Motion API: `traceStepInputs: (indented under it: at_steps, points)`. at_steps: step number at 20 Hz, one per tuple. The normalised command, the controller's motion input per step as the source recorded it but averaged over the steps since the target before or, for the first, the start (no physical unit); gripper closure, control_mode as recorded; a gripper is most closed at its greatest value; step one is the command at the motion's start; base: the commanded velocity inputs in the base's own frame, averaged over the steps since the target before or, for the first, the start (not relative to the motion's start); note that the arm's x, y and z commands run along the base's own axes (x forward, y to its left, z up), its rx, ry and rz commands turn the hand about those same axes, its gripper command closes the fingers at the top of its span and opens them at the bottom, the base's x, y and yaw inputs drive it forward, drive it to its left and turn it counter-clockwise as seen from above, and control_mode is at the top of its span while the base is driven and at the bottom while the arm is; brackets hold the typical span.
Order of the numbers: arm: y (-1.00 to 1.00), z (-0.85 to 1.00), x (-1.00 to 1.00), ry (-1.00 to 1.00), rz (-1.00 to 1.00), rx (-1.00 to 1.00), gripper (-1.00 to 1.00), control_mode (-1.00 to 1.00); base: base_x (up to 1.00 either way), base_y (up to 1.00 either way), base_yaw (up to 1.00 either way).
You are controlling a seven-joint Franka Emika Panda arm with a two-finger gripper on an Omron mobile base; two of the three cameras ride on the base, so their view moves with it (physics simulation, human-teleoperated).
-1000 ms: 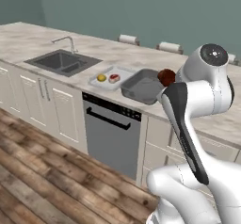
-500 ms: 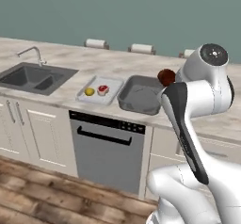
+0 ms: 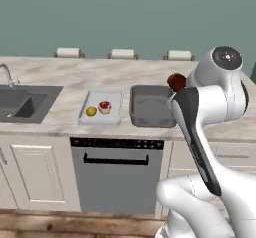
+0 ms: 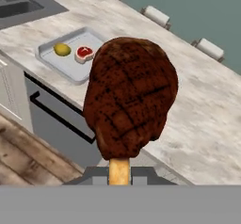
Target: Place one lemon and one steak in each tupperware on the nearby counter, to pack two identical lunches.
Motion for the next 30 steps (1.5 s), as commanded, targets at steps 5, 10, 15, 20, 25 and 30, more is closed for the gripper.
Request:
traceStepInputs:
  at_steps: [5, 10, 15, 20, 25, 30]
  points:
    - [0.0, 0.0, 0.0, 0.0, 0.0, 0.0, 1.0, 1.0, 0.37, 0.37, -0.47]
    - [0.0, 0.0, 0.0, 0.0, 0.0, 0.0, 1.0, 1.0, 0.49, 0.28, -0.46]
    - [0.0, 0.0, 0.0, 0.0, 0.0, 0.0, 1.0, 1.0, 0.56, 0.51, -0.43]
    - [0.0, 0.0, 0.0, 0.0, 0.0, 0.0, 1.0, 1.0, 0.57, 0.57, -0.37]
    - [0.0, 0.0, 0.0, 0.0, 0.0, 0.0, 1.0, 1.0, 0.47, 0.39, -0.31]
    - [0.05, 0.0, 0.01, -0.03, -0.08, 0.0, 1.0, -1.0, 0.11, 0.12, -0.15]
